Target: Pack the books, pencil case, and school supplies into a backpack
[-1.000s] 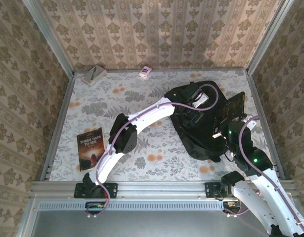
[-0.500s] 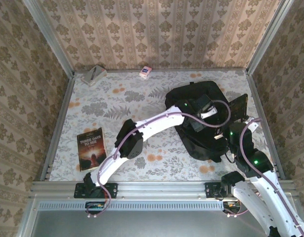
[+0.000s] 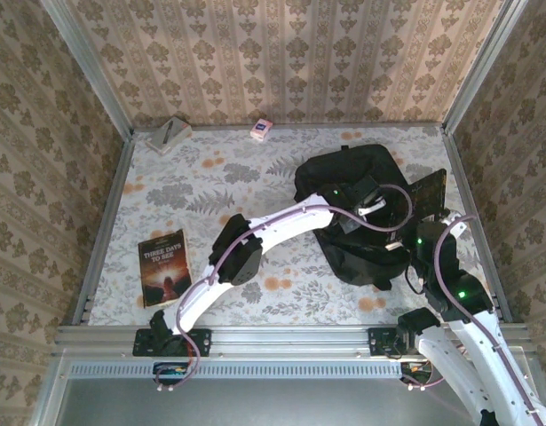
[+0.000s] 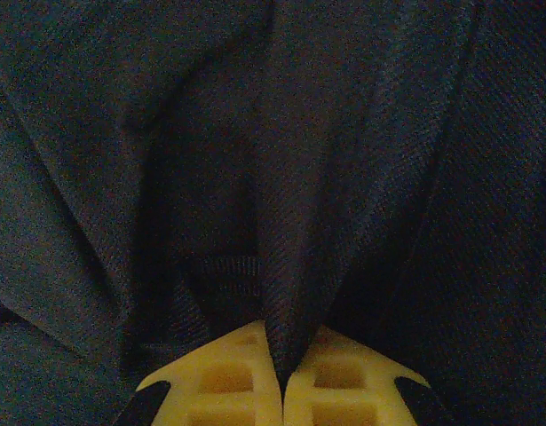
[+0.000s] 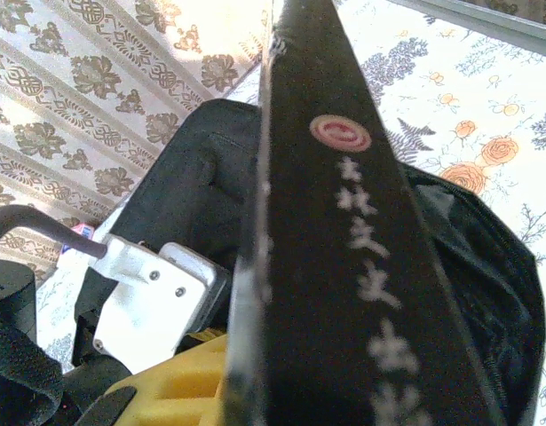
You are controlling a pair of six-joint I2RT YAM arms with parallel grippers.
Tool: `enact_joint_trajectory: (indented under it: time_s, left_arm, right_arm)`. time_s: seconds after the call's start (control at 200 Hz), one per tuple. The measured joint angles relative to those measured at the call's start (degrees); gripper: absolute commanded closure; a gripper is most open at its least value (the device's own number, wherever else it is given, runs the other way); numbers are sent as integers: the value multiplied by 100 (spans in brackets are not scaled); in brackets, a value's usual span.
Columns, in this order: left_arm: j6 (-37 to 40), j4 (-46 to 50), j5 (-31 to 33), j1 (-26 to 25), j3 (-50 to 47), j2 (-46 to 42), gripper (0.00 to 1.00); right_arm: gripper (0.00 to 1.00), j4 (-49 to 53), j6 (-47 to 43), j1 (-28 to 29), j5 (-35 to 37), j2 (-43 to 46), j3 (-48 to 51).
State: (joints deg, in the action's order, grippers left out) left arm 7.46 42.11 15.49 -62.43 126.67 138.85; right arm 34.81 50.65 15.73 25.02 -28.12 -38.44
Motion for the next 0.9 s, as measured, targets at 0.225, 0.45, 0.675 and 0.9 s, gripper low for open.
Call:
enact_joint_trajectory:
  time_s: [0.225,0.45,0.675,0.9]
  left_arm:
    - [-1207,-796,-632,737,-2264,-1412,100]
    - [-2846,-1303,-1727,1891,-4004,-2752,100]
    - [-3650,-1353,-2529,2428,-3921,-3060,100]
    - [-3674,-1169,-3246,2459,-3510,-3071,100]
  right_arm:
    - [100,-369,2,-87,-413,-234,232]
    - [100,-824,-153,-122,-1405,-955,323]
    - [100,-1040,-450,-153,-1998,-1049,313]
    - [100,-1615,-343,-533,-3080,-1545,315]
